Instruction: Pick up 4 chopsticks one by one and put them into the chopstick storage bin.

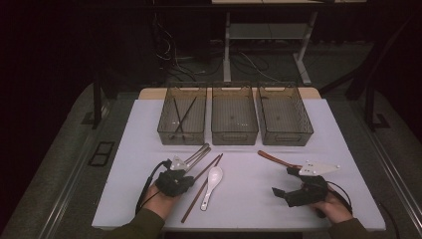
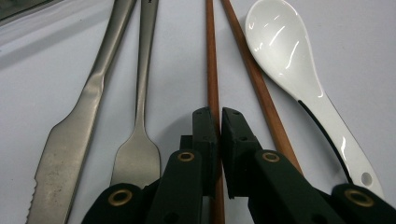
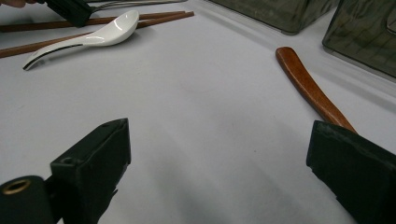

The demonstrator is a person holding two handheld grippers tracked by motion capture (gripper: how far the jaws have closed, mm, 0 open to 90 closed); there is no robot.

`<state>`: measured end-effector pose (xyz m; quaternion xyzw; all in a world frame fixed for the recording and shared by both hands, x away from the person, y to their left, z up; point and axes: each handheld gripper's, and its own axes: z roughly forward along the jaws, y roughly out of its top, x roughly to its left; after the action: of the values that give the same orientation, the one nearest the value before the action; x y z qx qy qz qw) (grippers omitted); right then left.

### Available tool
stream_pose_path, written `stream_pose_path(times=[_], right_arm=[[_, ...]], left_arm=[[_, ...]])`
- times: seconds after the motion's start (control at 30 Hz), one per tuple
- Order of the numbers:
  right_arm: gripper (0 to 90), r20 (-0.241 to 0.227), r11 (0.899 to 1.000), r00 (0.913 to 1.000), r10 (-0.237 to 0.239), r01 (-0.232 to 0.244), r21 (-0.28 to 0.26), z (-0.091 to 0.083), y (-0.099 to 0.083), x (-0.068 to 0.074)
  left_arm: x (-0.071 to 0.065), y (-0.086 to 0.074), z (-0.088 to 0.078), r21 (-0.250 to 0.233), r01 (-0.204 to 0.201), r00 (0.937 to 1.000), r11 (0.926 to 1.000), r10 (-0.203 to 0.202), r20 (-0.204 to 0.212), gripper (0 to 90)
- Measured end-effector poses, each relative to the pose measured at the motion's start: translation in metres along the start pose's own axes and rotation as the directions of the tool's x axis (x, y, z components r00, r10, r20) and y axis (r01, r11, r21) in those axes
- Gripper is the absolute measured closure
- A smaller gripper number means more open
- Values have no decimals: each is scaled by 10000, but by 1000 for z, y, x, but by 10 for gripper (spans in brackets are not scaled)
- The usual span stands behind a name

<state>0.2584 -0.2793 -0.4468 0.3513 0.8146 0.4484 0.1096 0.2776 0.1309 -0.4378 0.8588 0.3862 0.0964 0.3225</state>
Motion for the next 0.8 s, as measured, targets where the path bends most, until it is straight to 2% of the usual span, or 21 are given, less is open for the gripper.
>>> stream_pose_path(times=[0.27,0.53,0.77,0.8], right_arm=[[62,-16,10000,10000,-2,2,2,0,0,0],[62,-21,10000,10000,-25,26,21,0,0,0],[62,-20,10000,10000,-14,14,7,0,0,0],[61,-18,10000,10000,-7,7,7,0,0,0]], left_arm=[[2,2,-6,-300,116,9999,9995,-116,17,840],[3,6,-14,-717,-71,9994,9974,96,346,841],[6,14,-20,-946,207,9963,9953,-127,848,841],[6,15,-20,-972,130,9964,9952,-47,851,841]])
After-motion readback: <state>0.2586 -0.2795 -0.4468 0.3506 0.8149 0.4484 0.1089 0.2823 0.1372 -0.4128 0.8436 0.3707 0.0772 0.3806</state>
